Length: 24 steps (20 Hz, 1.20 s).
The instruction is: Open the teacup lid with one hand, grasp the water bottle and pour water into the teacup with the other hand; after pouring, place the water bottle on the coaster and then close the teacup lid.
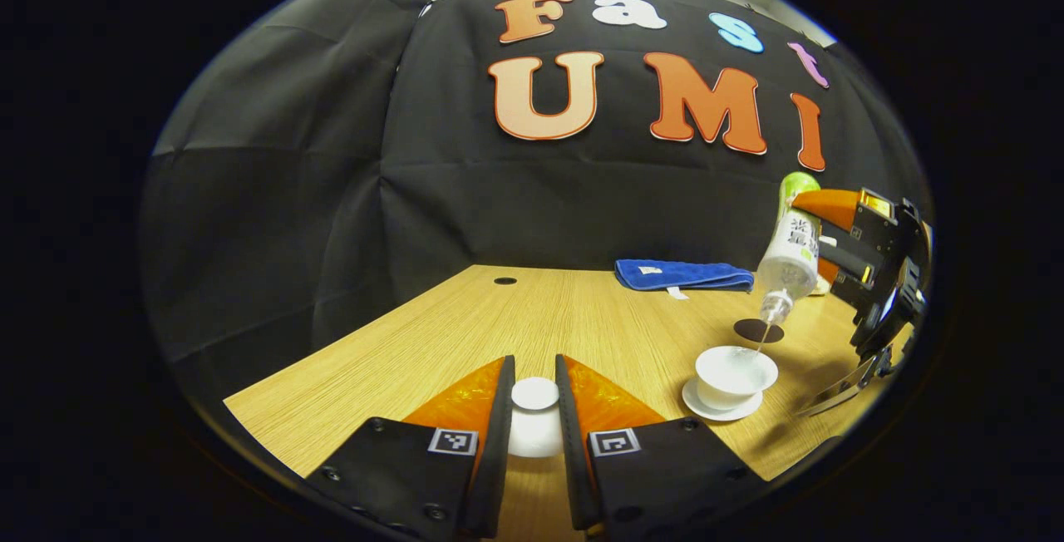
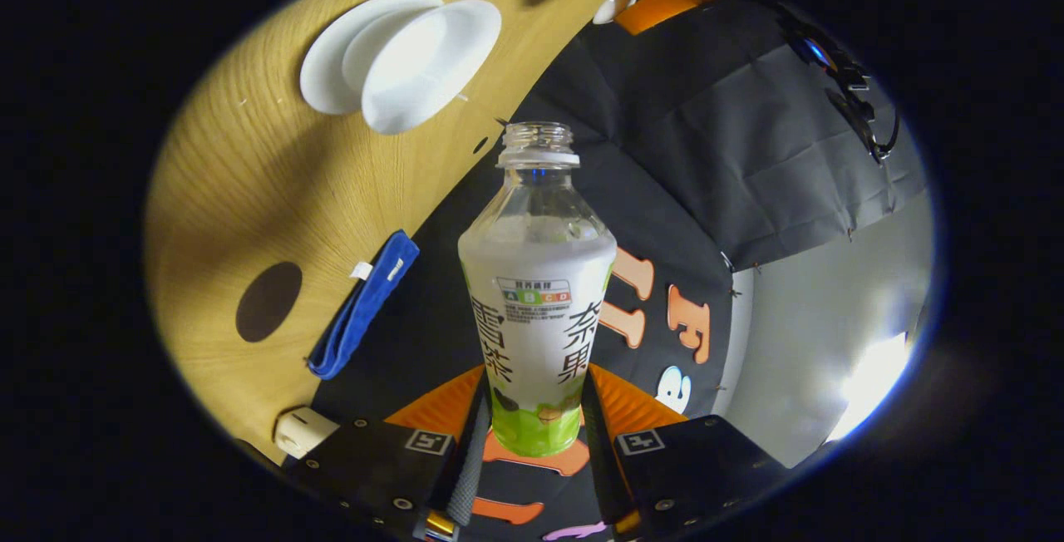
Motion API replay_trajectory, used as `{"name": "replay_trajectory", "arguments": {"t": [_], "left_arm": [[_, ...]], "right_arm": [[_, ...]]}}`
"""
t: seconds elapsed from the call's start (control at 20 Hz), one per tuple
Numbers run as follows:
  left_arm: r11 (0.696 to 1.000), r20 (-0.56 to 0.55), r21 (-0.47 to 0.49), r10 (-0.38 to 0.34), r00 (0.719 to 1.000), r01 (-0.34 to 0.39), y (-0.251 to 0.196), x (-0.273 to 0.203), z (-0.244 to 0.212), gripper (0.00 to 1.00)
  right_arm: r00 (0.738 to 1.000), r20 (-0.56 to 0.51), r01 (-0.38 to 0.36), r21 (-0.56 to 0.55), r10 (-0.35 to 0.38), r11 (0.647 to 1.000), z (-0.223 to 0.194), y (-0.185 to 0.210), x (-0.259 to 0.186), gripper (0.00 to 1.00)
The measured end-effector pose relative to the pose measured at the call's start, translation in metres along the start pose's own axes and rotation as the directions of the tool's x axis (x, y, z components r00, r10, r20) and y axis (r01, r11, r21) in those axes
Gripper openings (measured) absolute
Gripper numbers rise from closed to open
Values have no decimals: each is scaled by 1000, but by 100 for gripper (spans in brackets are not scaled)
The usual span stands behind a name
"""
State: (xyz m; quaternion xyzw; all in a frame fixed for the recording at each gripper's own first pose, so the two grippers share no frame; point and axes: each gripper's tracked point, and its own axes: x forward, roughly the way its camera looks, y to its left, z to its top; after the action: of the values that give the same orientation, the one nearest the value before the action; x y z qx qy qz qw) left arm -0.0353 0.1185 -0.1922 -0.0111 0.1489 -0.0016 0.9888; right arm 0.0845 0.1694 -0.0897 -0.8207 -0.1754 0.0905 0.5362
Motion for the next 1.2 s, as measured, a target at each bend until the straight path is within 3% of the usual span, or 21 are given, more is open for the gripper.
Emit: {"name": "replay_trajectory", "arguments": {"t": [0.1, 0.2, 0.35, 0.45, 0.55, 0.75, 0.95, 1.1, 1.2], "left_arm": [[1000, 9, 7, -13, 1000, 13, -9, -3, 5, 35], [999, 16, 17, -28, 999, 28, -19, -4, 10, 35], [999, 20, 24, -48, 999, 48, -32, -6, 15, 35], [997, 29, 22, -68, 997, 68, -44, -6, 22, 35], [996, 44, 23, -87, 995, 86, -55, -7, 30, 35], [995, 56, 43, -97, 994, 95, -69, -7, 39, 35], [994, 66, 38, -104, 992, 102, -78, -12, 42, 35], [994, 61, 41, -101, 993, 99, -82, -14, 41, 35], [994, 59, 43, -99, 993, 96, -81, -15, 41, 35]], "right_arm": [[997, 15, -70, 95, 69, 993, 9, 19, -4, 57], [991, 21, -134, 227, 132, 965, 13, 35, -9, 57], [971, 38, -223, 485, 234, 845, 18, 56, -17, 58], [967, 22, -209, 642, 256, 737, 13, 56, -17, 59], [968, -14, -150, 765, 249, 627, -2, 51, -10, 58], [966, -73, -40, 906, 248, 422, -38, 50, 7, 58], [953, -58, 24, 993, 299, 117, -72, 55, 22, 58], [937, -7, 56, 990, 348, -130, -84, 77, 24, 58], [929, 16, 78, 968, 371, -239, -91, 90, 27, 58]]}}
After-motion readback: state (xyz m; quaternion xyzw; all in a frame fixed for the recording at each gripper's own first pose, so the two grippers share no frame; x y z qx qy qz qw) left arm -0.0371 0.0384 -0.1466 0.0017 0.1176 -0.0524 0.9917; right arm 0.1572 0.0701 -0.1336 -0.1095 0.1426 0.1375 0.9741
